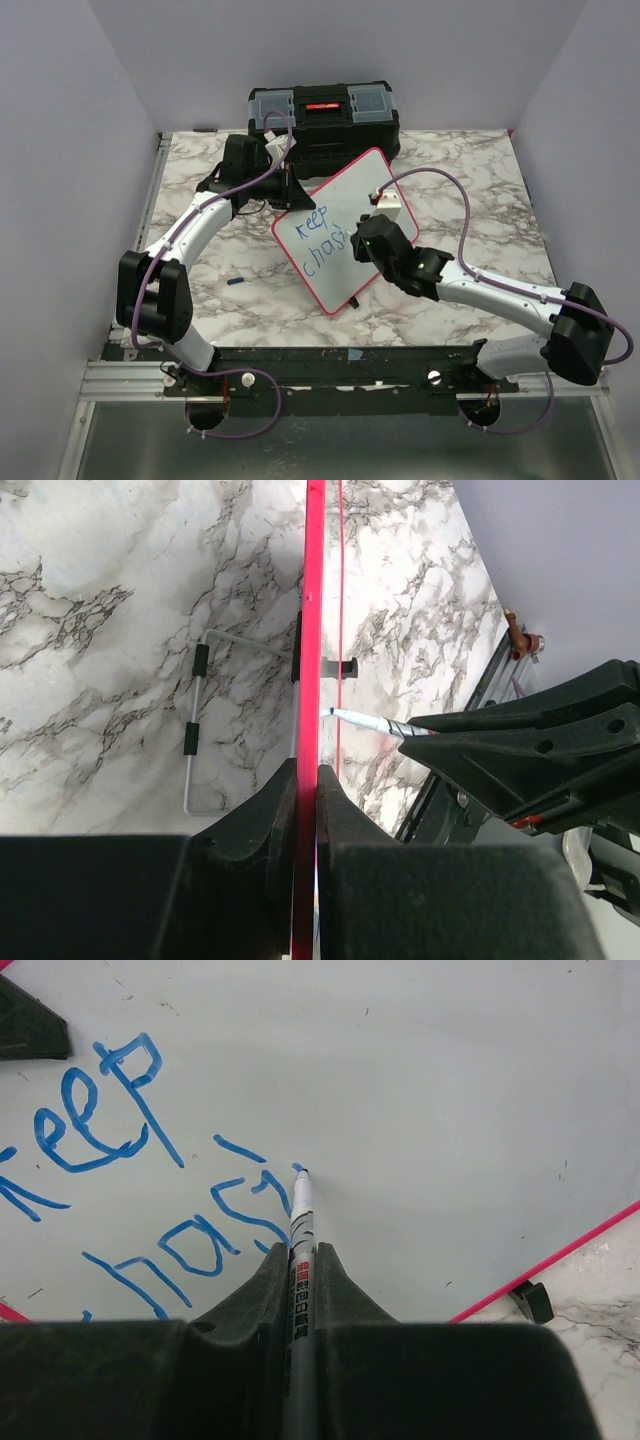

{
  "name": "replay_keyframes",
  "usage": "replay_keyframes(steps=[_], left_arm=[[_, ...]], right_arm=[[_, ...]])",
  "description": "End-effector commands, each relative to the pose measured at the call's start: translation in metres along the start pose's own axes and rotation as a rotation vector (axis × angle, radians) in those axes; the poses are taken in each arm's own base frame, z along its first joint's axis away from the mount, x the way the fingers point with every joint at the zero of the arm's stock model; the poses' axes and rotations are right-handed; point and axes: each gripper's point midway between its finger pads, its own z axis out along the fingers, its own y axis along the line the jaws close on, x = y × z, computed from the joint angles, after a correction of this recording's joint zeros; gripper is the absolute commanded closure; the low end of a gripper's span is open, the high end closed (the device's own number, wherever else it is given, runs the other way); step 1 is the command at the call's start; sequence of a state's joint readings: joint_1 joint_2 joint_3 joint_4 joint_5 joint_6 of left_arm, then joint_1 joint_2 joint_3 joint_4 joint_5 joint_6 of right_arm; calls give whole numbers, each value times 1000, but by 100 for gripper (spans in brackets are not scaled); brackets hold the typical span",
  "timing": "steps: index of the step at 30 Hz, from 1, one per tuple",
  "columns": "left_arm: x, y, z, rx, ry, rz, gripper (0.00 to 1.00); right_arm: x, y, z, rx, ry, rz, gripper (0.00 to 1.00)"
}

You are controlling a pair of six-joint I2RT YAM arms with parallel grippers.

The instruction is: Write a sentence on the whiteboard

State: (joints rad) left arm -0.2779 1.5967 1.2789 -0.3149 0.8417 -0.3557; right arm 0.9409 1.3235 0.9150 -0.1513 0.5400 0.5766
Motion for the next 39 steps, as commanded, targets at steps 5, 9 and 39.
replay_keyframes(steps=[5, 9, 39], left_arm=[[-14, -30, -9, 67, -27, 86, 100], [-14, -30, -9, 65, -28, 87, 100], [-14, -28, -9, 58, -26, 82, 100]], right_arm=[[6, 5, 5, -7, 38, -23, 99], [-5, 10, 9, -1, 17, -35, 99], [12, -6, 10, 44, 63, -37, 100]])
